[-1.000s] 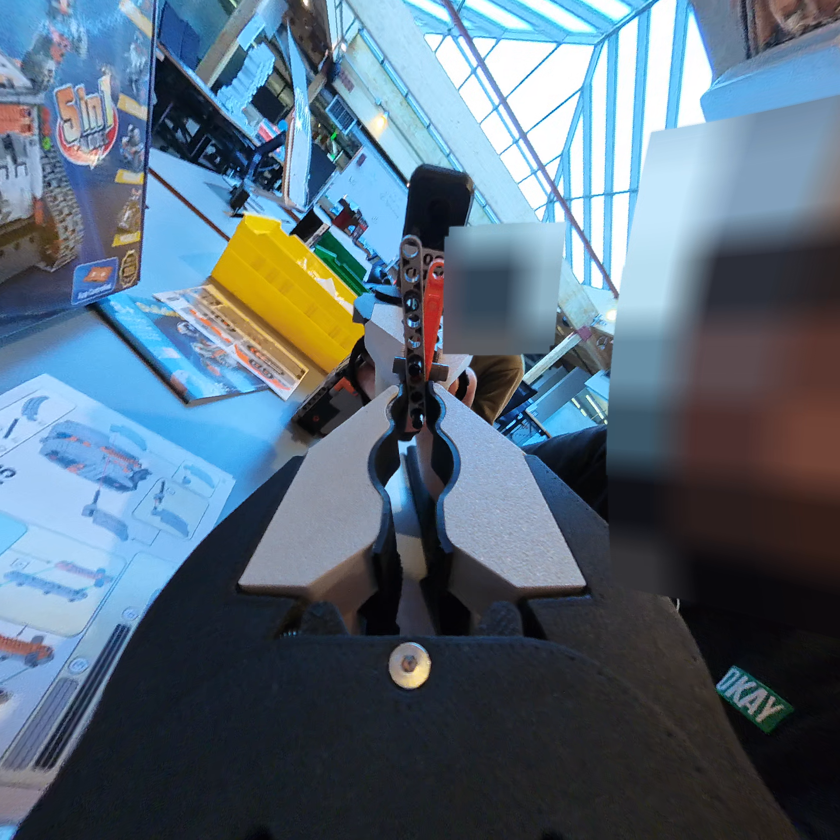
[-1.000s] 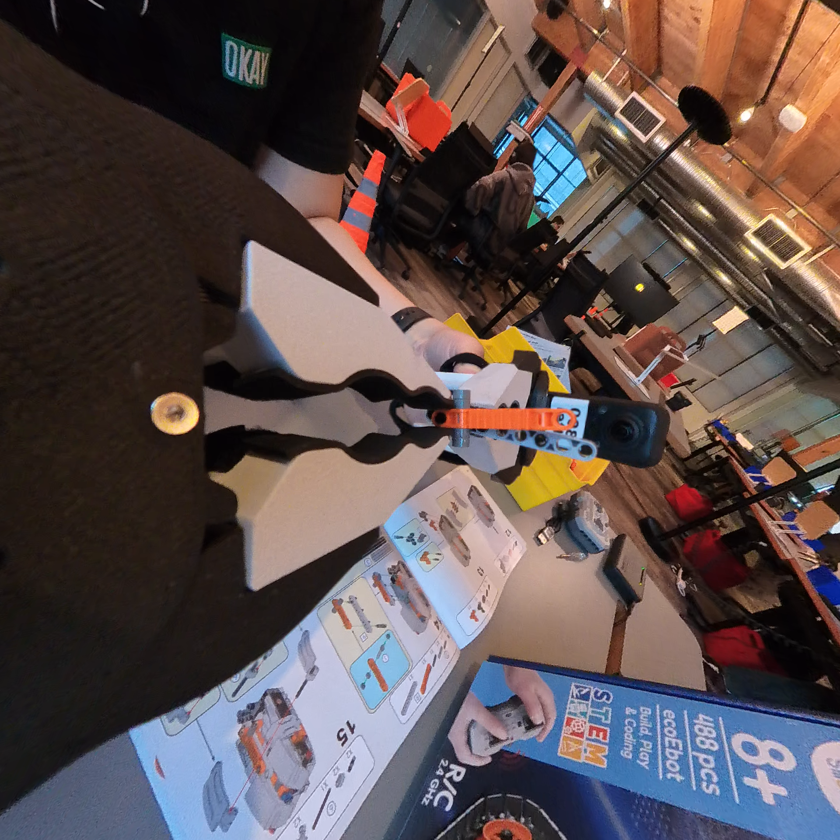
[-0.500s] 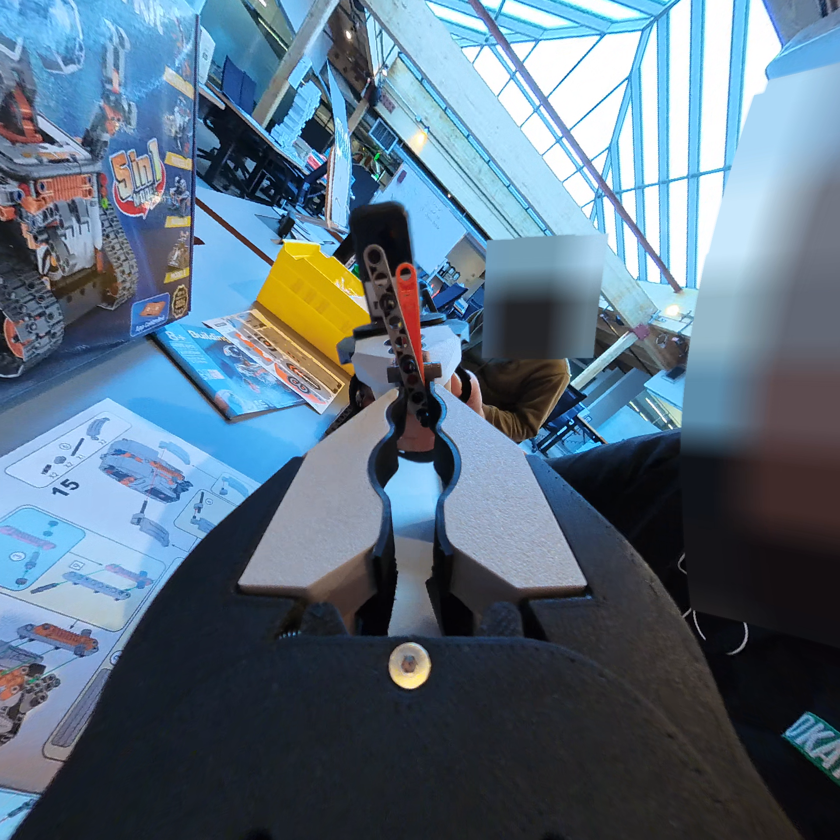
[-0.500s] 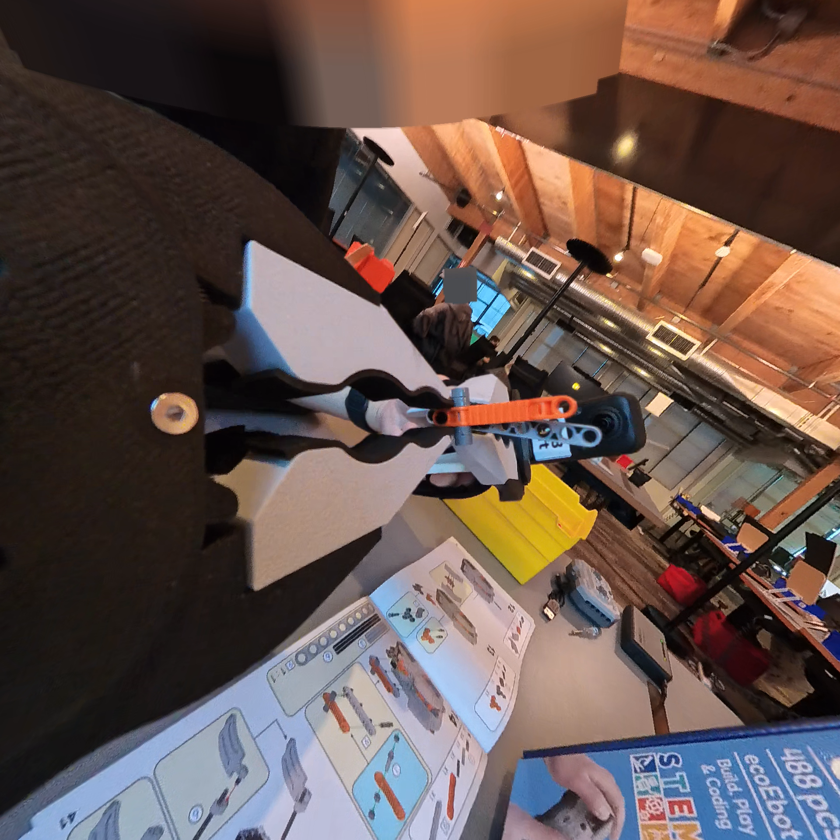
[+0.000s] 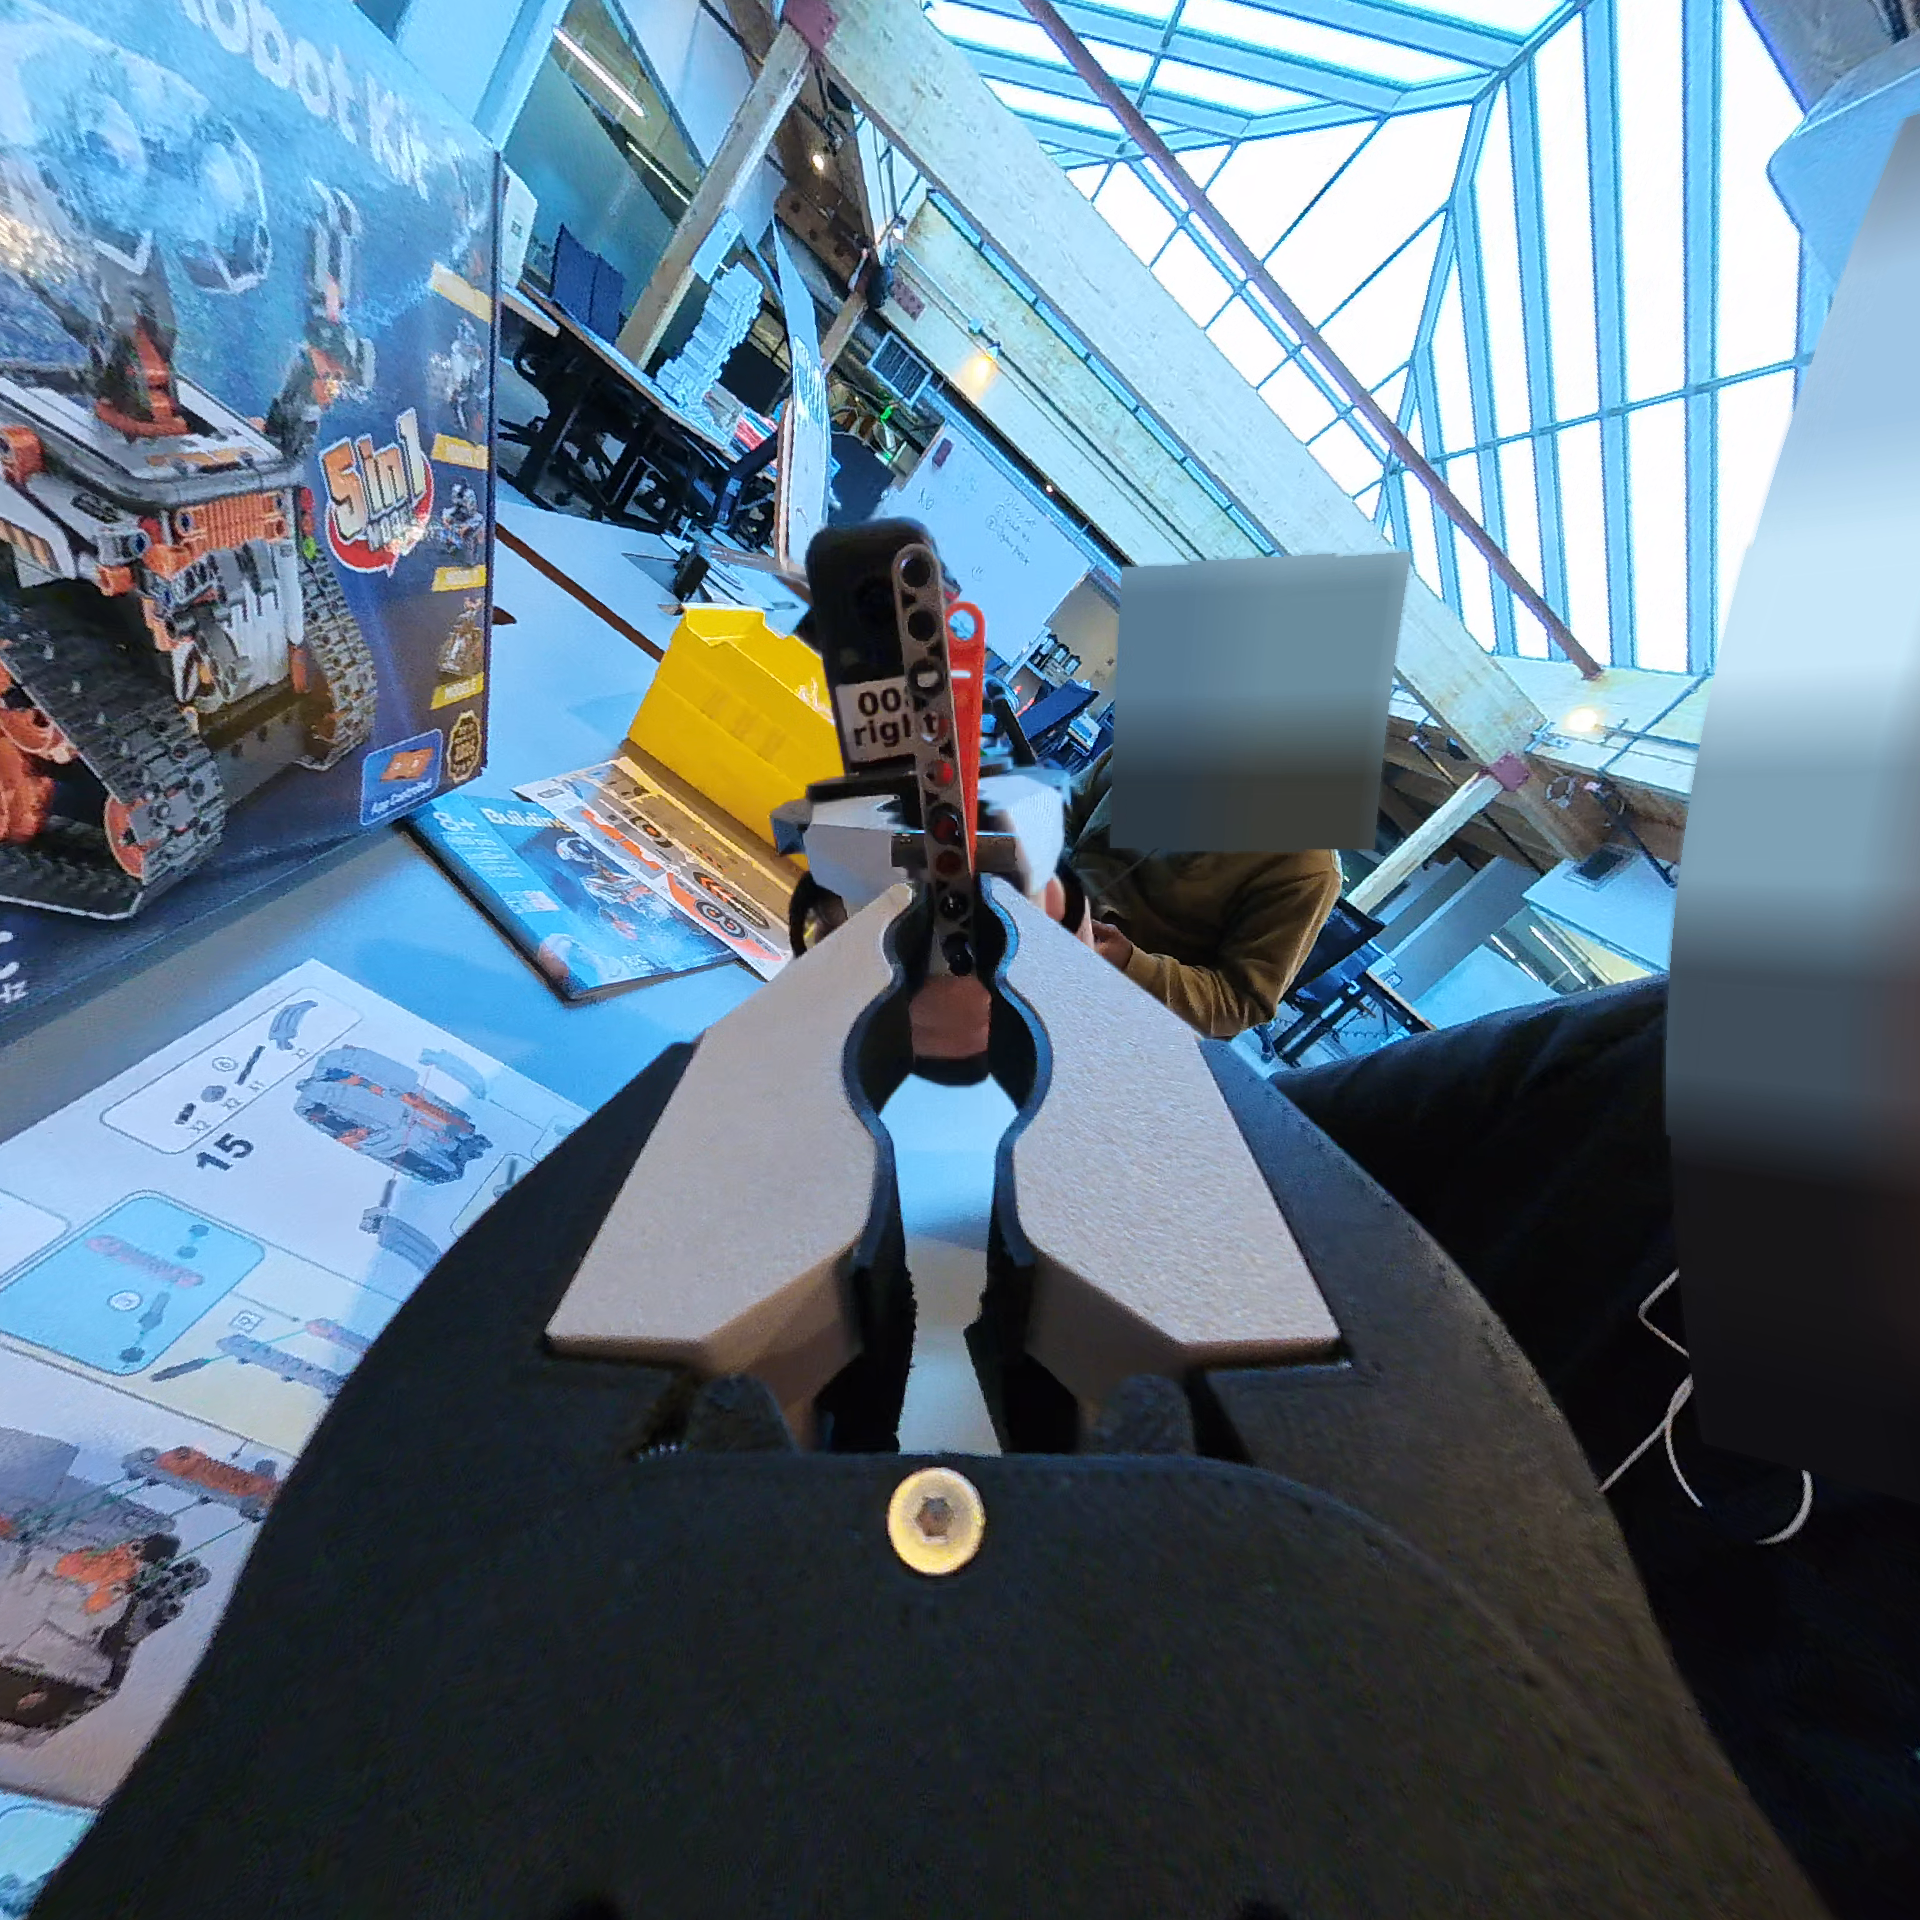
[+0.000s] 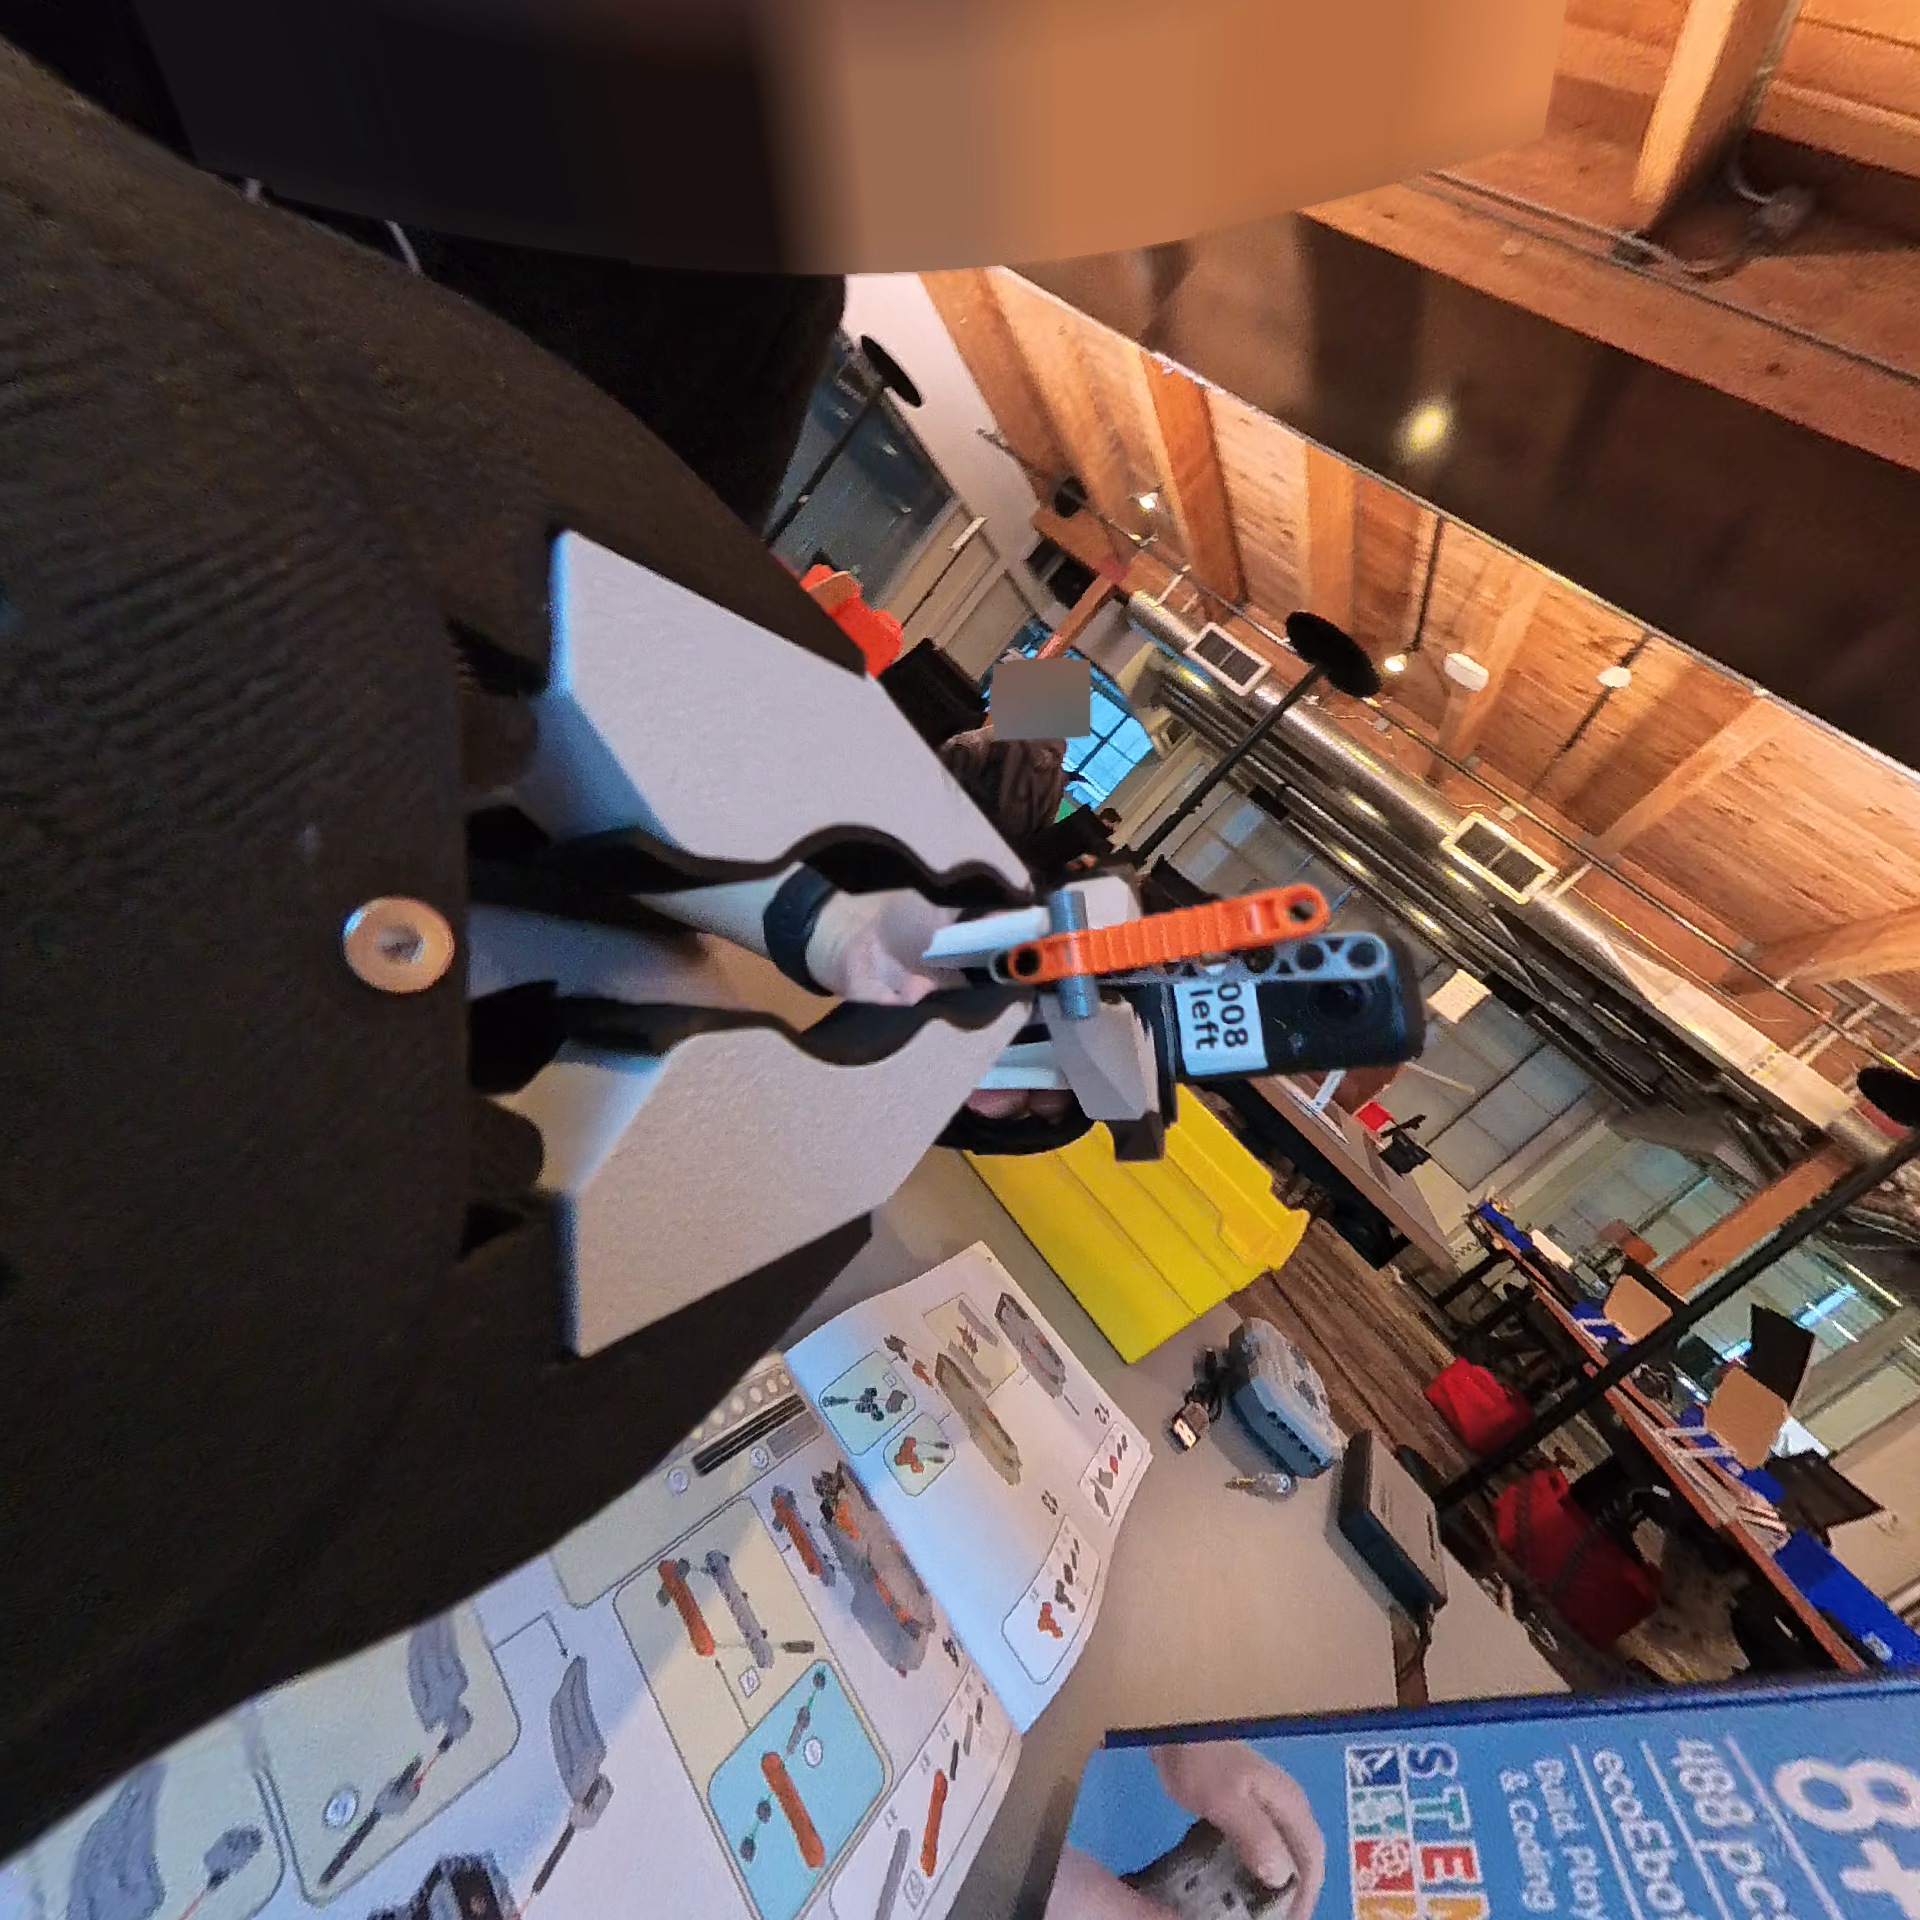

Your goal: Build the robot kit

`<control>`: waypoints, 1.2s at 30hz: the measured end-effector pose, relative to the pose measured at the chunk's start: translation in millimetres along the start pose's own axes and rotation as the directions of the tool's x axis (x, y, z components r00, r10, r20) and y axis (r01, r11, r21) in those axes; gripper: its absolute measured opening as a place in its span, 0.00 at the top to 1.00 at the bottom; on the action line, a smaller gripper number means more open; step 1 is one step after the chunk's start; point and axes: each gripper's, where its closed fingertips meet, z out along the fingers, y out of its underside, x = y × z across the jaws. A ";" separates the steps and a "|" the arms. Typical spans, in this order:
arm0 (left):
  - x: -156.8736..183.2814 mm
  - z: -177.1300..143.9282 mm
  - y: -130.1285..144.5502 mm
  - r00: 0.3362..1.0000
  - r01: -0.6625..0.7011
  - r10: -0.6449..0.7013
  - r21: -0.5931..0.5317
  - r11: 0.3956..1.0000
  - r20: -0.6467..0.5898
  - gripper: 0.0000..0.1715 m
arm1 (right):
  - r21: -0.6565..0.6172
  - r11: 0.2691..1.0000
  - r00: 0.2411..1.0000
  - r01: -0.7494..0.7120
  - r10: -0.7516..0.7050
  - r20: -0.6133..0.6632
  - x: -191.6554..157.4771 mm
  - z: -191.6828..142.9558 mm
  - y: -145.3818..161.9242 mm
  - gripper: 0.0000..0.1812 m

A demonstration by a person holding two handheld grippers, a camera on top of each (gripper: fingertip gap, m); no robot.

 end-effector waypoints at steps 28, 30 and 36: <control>13.1 15.4 18.6 0.997 -0.073 0.068 -0.114 0.991 -0.049 0.98 | 0.111 0.994 0.998 0.023 -0.029 0.053 -14.6 -10.1 -23.1 0.82; 11.1 10.1 11.1 0.998 -0.056 0.053 -0.075 0.996 -0.037 0.98 | 0.121 0.985 0.992 0.122 -0.123 0.004 -13.2 -14.0 -26.5 0.85; 4.7 1.5 0.9 1.000 -0.018 0.018 -0.009 1.000 -0.016 0.98 | -0.072 0.971 0.970 0.230 -0.234 -0.063 0.1 -7.3 1.2 0.95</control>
